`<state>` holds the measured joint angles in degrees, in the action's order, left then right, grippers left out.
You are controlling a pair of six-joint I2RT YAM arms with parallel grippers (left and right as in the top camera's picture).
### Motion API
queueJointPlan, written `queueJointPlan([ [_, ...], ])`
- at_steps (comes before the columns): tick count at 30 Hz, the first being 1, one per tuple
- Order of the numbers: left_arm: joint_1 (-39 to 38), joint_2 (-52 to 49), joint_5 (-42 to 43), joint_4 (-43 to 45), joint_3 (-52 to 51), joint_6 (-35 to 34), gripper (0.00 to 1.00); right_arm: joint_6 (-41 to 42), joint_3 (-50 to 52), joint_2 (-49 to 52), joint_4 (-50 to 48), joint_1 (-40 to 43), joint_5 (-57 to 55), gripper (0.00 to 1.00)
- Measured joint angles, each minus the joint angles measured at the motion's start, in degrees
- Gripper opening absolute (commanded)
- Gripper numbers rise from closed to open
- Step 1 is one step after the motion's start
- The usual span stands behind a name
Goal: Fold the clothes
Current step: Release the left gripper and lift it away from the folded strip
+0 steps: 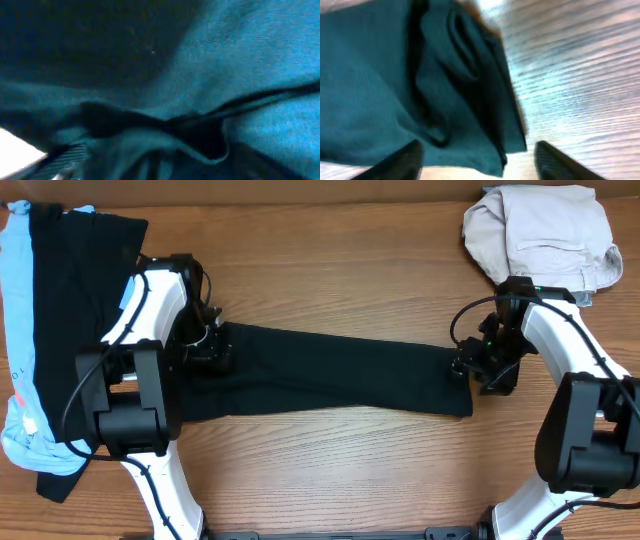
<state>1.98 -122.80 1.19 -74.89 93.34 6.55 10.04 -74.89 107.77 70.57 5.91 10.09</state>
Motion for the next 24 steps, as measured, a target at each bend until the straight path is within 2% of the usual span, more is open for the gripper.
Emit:
queueJointPlan([
  [2, 0.0, 0.0, -0.13, 0.22, -0.15, 0.04, 1.0, -0.48, 0.02, 0.0, -1.03, 0.11, 0.02, 0.91],
  [6, 0.0, 0.0, 0.13, -0.94, 1.01, 0.0, 1.0, -1.03, 1.22, 0.0, -5.03, 0.09, 0.39, 0.9],
  [9, -0.39, 0.0, 0.83, -3.45, 5.7, 0.0, 1.0, -1.09, 4.33, -0.02, -8.04, 0.11, 2.08, 0.83],
  [12, -1.31, 0.26, 1.05, -3.98, 10.1, 0.02, 1.0, -1.01, 7.65, -0.02, -10.88, 0.09, 3.93, 0.68],
  [17, -5.64, 4.26, 1.27, -3.85, 15.43, 0.04, 1.0, -1.29, 10.58, -0.11, -14.29, 0.24, 7.58, 0.17],
  [19, -7.19, 6.56, 1.49, -3.5, 17.29, 0.04, 1.0, -0.79, 11.34, -0.13, -15.78, 0.33, 8.9, 0.06],
  [24, -9.01, 14.62, 1.84, -0.39, 21.4, -0.39, 1.0, -0.31, 11.58, -0.13, -16.41, 1.16, 10.58, 0.04],
])
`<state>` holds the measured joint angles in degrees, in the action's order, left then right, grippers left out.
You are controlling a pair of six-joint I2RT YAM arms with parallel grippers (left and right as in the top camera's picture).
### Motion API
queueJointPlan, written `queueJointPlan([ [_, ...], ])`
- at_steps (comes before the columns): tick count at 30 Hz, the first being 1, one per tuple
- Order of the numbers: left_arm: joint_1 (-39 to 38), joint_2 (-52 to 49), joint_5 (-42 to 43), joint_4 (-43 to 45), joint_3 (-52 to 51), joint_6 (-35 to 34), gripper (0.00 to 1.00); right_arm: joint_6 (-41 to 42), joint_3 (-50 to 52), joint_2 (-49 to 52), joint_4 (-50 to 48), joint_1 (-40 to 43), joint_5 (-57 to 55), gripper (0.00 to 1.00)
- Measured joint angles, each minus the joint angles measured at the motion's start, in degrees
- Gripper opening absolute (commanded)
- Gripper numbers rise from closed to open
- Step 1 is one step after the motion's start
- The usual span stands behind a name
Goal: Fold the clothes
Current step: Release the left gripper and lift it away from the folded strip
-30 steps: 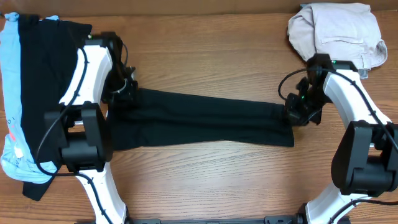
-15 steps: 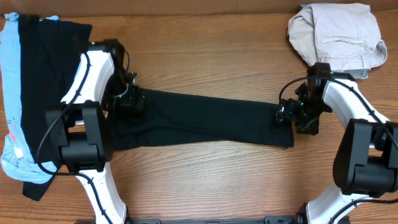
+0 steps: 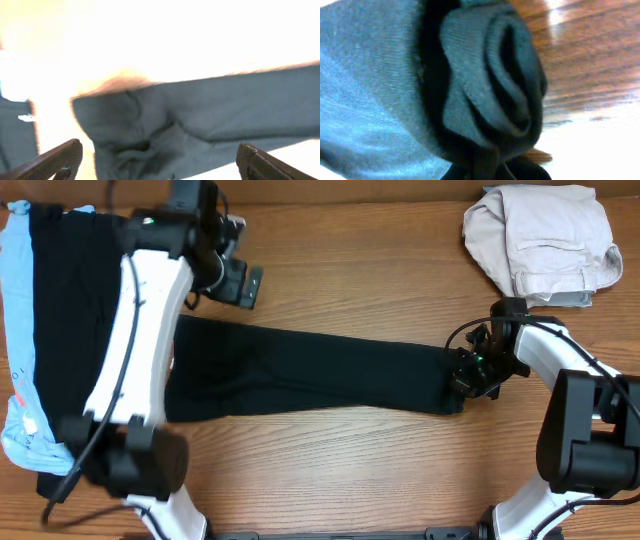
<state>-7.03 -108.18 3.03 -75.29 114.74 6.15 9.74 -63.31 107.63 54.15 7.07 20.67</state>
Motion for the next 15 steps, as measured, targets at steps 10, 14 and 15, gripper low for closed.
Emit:
queueJointPlan([
  [10, 0.37, 7.91, -0.28, 4.72, 0.81, -0.17, 1.0, -0.81, -11.82, 0.0, 12.87, 13.6, 0.57, 0.04],
  [14, 0.37, 7.8, -1.18, 4.66, 0.81, -0.17, 1.0, -3.48, -16.61, 0.0, 17.07, 14.8, 0.66, 0.04],
  [15, 0.37, 7.8, -1.38, 4.7, 0.81, -0.17, 1.0, -3.82, -17.09, 0.0, 17.62, 14.56, 0.72, 0.04],
])
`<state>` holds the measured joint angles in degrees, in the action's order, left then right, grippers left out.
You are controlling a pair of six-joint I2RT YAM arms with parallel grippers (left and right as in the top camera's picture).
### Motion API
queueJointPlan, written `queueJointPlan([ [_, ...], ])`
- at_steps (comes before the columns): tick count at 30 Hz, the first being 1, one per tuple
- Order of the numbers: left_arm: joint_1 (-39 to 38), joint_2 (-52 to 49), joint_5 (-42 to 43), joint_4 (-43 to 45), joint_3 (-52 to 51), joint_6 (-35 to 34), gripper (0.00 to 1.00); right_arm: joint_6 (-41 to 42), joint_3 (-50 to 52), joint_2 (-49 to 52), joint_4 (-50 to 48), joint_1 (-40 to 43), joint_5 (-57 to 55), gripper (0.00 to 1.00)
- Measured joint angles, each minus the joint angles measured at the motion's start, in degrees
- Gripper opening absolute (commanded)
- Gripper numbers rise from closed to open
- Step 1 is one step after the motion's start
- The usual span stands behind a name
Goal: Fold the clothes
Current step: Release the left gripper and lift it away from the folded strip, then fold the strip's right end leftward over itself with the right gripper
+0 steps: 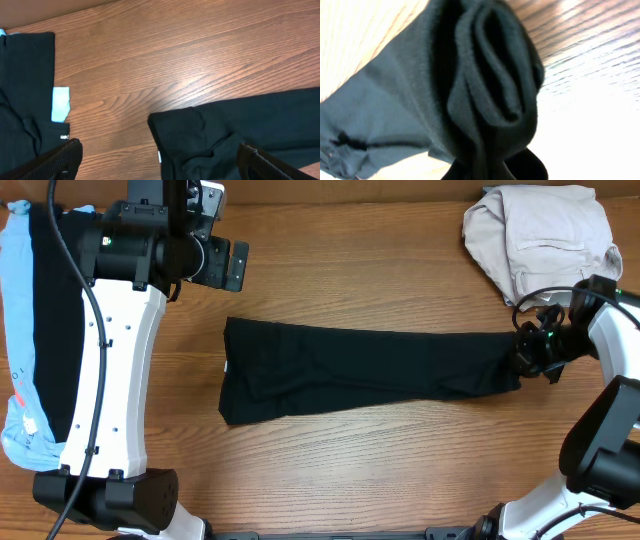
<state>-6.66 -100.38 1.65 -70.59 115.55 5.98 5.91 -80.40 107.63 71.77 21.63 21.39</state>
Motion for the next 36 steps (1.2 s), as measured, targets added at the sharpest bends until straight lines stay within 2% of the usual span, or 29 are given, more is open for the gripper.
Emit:
queueJointPlan([
  [4, 0.0, 0.0, -0.2, 0.61, 0.0, 0.0, 1.0, -1.57, -1.18, 0.0, 1.4, -4.26, 0.28, 0.04],
  [11, 0.0, 0.0, -0.22, 0.79, 0.0, 0.0, 1.0, -1.4, -1.2, 0.0, -0.76, -18.91, 0.72, 0.04],
  [19, 0.0, 0.0, -0.22, 0.81, 0.0, 0.0, 1.0, 4.35, -1.2, 0.0, -7.61, -35.19, 0.9, 0.04],
  [24, 0.0, -0.04, -0.22, 0.81, 0.0, 0.0, 1.0, 8.44, -1.2, 0.0, -13.57, -42.36, 0.92, 0.04],
  [27, 0.0, -0.26, -0.22, 0.79, 0.0, 0.0, 1.0, 10.62, -1.2, 0.0, -16.55, -45.55, 0.9, 0.08],
  [28, 0.0, -0.5, -0.22, 0.76, 0.0, 0.0, 1.0, 11.54, -1.2, 0.0, -17.62, -46.42, 0.85, 0.15],
  [32, 0.0, -2.08, -0.22, 0.68, 0.0, 0.0, 1.0, 14.56, -1.2, 0.0, -20.65, -48.35, 0.87, 0.61],
  [36, 0.0, -3.39, -0.22, 0.52, 0.0, 0.0, 1.0, 15.58, -1.2, 0.0, -21.73, -49.11, 1.66, 0.81],
])
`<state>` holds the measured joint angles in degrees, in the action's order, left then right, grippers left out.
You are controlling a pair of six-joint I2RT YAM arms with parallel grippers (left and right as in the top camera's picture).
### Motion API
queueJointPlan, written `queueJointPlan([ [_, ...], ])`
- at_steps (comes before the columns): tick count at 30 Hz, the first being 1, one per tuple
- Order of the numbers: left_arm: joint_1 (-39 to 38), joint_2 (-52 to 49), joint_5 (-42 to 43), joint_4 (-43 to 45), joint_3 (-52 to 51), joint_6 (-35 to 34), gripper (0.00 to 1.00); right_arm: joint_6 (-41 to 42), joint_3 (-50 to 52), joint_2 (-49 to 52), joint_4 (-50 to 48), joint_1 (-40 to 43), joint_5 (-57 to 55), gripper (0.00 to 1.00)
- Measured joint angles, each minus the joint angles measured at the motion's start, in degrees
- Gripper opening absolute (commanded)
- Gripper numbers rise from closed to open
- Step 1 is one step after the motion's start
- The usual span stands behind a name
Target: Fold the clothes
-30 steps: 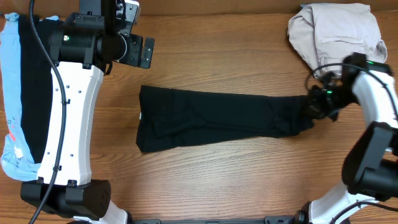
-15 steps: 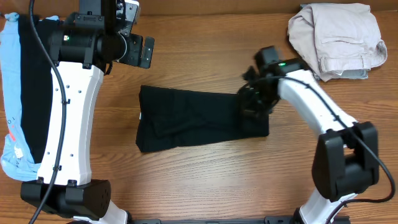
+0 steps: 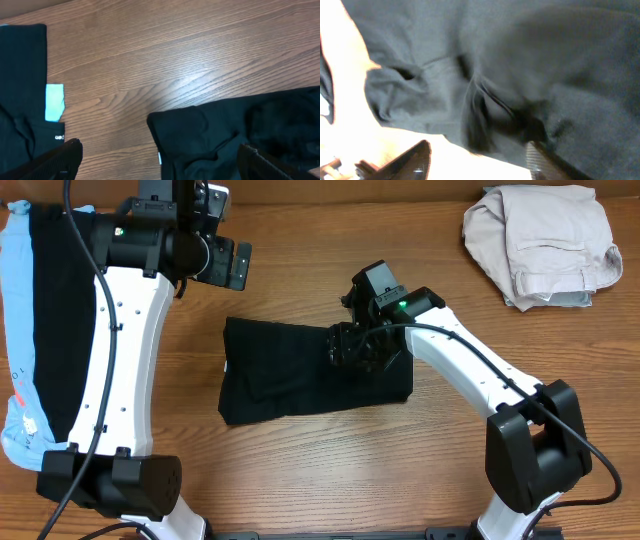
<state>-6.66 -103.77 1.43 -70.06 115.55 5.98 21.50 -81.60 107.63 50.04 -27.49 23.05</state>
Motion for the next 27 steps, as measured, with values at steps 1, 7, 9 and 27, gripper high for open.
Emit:
queueJointPlan([
  [1, 0.0, -0.22, 0.0, -0.11, 0.0, 0.0, 1.0, 0.35, 0.0, 0.0, 0.09, -0.11, 0.57, 0.84],
  [7, 0.0, -0.39, 0.02, -2.6, -0.28, 0.04, 1.0, -0.37, -1.57, 0.0, 4.81, 0.55, 2.45, 0.87],
  [9, 0.04, -0.39, 0.02, -3.02, -1.38, 0.04, 1.0, -0.94, -3.3, 0.0, 7.54, 1.64, 2.27, 0.9],
  [27, 2.29, -0.79, 7.5, 8.5, -34.34, 6.69, 1.0, -5.92, -6.62, 0.0, 14.08, 12.33, -3.96, 0.96],
])
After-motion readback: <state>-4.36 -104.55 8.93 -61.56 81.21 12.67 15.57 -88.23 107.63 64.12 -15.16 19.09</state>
